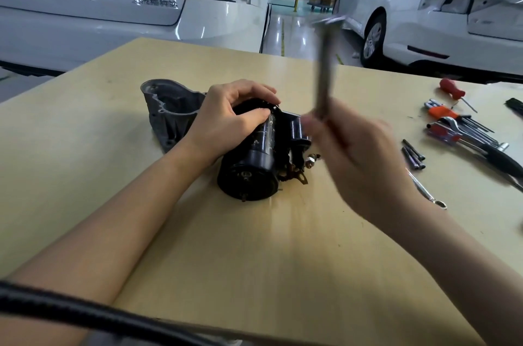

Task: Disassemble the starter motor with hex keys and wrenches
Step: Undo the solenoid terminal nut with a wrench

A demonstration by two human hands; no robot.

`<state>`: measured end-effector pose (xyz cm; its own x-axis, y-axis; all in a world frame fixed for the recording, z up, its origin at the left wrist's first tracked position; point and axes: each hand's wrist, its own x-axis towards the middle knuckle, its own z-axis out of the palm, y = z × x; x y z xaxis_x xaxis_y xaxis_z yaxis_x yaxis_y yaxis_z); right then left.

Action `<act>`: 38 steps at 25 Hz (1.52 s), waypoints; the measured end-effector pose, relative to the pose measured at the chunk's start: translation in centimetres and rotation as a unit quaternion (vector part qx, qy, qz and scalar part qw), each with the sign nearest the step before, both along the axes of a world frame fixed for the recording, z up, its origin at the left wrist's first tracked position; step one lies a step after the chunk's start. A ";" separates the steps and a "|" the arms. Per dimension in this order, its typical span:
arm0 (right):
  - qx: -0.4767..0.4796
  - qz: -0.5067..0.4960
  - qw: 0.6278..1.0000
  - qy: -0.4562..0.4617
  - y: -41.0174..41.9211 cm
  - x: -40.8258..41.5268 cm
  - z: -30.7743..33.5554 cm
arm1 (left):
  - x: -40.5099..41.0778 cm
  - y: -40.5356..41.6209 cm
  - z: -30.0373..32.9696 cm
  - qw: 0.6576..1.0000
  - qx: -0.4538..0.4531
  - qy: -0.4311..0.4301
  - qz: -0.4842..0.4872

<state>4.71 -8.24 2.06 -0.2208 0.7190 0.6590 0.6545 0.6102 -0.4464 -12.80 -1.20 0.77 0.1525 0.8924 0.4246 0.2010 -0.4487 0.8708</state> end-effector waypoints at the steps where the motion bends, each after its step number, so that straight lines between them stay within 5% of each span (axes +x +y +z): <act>1: -0.033 -0.007 0.991 0.133 -0.3 0.7 -0.6 | 0.1 -0.1 0.0 1.000 0.002 0.005 0.002; 4: -0.182 -0.016 0.871 0.455 -0.8 2.1 -1.9 | -0.1 -0.2 0.2 1.000 0.002 0.006 0.003; 7: -0.244 -0.034 0.800 0.547 -0.4 2.5 -2.5 | 0.0 -0.4 0.3 1.000 -0.001 0.002 0.002; 10: -0.248 -0.020 0.787 0.564 -0.1 2.2 -2.6 | 0.0 -0.5 0.3 1.000 -0.002 0.004 0.002; 17: -0.255 -0.005 0.806 0.535 -0.1 1.7 -2.7 | 0.0 -0.4 0.3 1.000 -0.002 0.002 0.000; 22: -0.214 -0.019 0.864 0.455 -0.2 1.5 -2.7 | 0.0 -0.4 0.3 1.000 -0.001 0.004 0.001; 28: -0.065 -0.051 0.990 0.113 0.1 0.2 -0.8 | -0.1 -0.2 0.1 1.000 0.002 0.006 0.003; 34: 0.031 0.024 0.966 -0.255 -0.8 -2.3 0.1 | 0.1 -0.1 -0.1 1.000 0.025 -0.001 0.001; 36: 0.048 0.030 0.973 -0.222 -0.7 -1.8 -0.1 | 0.1 0.0 -0.1 1.000 0.025 0.000 0.003; 38: 0.057 -0.001 0.994 -0.097 -0.5 -0.6 -0.5 | 0.0 0.0 0.0 1.000 0.011 0.001 -0.002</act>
<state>4.09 -8.75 1.56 -0.3505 0.6422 0.6817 0.7226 0.6485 -0.2393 -12.78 -1.19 0.76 0.1568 0.8826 0.4432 0.2002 -0.4678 0.8609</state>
